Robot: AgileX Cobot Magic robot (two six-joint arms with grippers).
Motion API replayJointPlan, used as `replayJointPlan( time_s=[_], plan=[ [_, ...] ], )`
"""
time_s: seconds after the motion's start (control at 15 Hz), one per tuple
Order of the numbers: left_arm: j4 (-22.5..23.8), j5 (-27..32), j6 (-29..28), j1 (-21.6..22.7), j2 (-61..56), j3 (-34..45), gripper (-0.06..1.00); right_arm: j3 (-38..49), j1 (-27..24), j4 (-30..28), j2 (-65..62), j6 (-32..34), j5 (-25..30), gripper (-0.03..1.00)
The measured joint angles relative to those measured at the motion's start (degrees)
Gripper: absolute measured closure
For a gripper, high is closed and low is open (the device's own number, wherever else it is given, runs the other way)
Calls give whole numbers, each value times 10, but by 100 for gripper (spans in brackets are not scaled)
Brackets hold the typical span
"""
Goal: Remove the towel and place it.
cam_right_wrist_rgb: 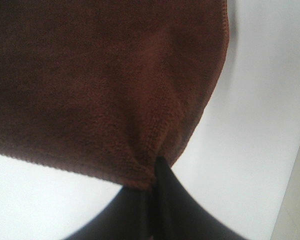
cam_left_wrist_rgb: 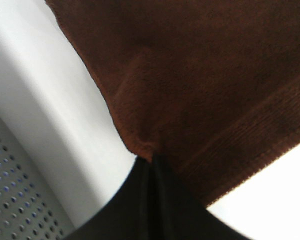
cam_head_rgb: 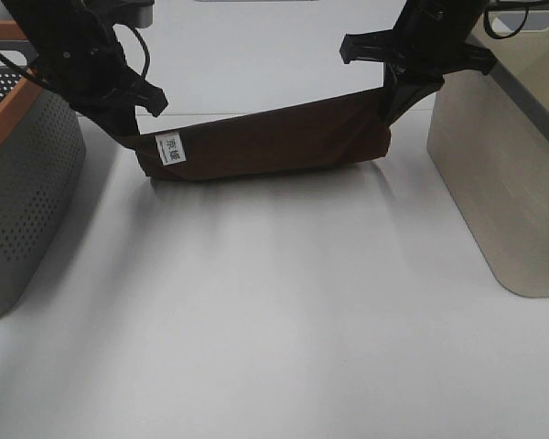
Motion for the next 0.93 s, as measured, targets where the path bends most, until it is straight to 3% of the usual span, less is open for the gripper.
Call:
replayJointPlan(
  time_s=[0.33, 0.53, 0.93],
  plan=[
    [-25, 101, -3, 1, 0, -1, 94, 56, 0, 25, 0, 0, 26, 97],
    [-28, 108, -17, 1, 0, 7, 94, 95, 0, 34, 0, 0, 27, 97],
    [-62, 108, -22, 1, 0, 99, 94, 166, 0, 60, 0, -1, 34, 97]
  ],
)
